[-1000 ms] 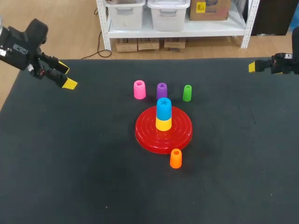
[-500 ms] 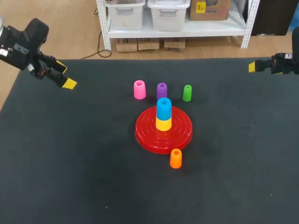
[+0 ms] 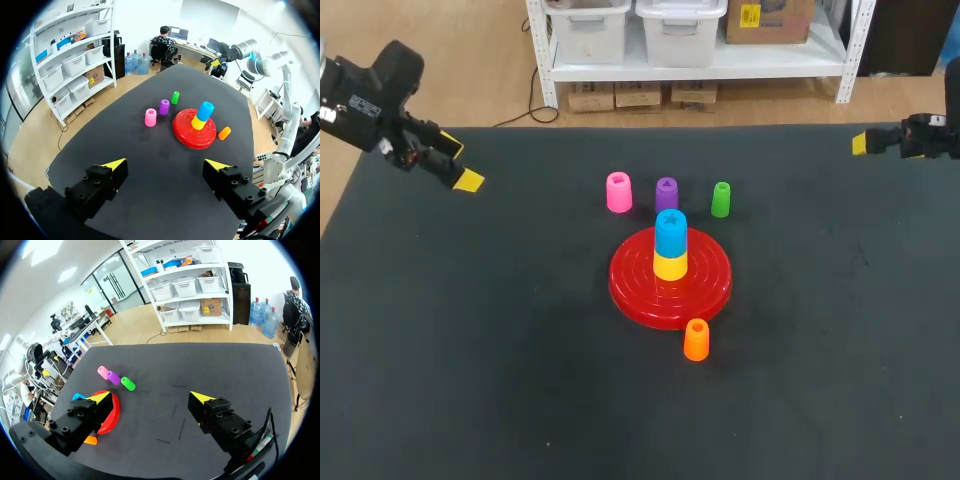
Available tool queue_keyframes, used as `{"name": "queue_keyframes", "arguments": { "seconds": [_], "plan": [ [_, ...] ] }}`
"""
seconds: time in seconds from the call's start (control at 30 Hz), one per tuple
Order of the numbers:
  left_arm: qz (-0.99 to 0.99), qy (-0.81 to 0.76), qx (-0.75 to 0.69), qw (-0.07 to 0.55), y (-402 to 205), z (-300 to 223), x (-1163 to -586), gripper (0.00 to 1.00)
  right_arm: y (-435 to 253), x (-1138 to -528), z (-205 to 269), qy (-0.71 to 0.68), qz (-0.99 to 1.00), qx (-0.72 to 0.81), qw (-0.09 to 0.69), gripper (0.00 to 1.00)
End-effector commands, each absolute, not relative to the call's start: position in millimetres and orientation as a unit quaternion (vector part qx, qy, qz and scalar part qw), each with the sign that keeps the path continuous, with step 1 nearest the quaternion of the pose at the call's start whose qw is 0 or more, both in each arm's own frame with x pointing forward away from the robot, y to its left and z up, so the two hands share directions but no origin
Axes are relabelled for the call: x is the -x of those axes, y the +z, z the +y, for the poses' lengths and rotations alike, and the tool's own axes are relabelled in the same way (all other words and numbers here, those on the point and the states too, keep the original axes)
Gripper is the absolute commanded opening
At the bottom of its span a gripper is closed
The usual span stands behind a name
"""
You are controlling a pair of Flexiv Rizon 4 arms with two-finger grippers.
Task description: Pick up and stack the cylinders on the red base in this order: pink,purple,orange,green
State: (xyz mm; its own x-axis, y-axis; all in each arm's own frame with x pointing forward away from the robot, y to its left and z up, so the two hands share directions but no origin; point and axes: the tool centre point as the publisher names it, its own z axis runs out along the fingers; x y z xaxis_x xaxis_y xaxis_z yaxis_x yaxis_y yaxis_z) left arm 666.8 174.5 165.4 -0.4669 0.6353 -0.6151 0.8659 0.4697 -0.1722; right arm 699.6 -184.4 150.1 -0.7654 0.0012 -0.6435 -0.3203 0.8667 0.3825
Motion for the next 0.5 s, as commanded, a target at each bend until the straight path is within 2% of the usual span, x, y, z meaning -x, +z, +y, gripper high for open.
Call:
{"name": "queue_keyframes", "arguments": {
  "seconds": [0.03, 0.27, 0.5],
  "plan": [
    [0.822, -0.239, -0.457, 0.243, 164.7, 175.1, -666.1, 1.0, 150.1, -699.7, -184.9, 0.244, 0.907, 0.089, 0.331, 1.0],
    [0.822, -0.239, -0.457, 0.243, 164.7, 175.1, -666.1, 1.0, 150.1, -699.7, -184.9, 0.244, 0.907, 0.089, 0.331, 1.0],
    [0.822, -0.239, -0.457, 0.243, 164.7, 175.1, -666.1, 1.0, 185.8, -747.7, -103.4, 0.175, 0.92, 0.179, 0.302, 1.0]
  ]
}}
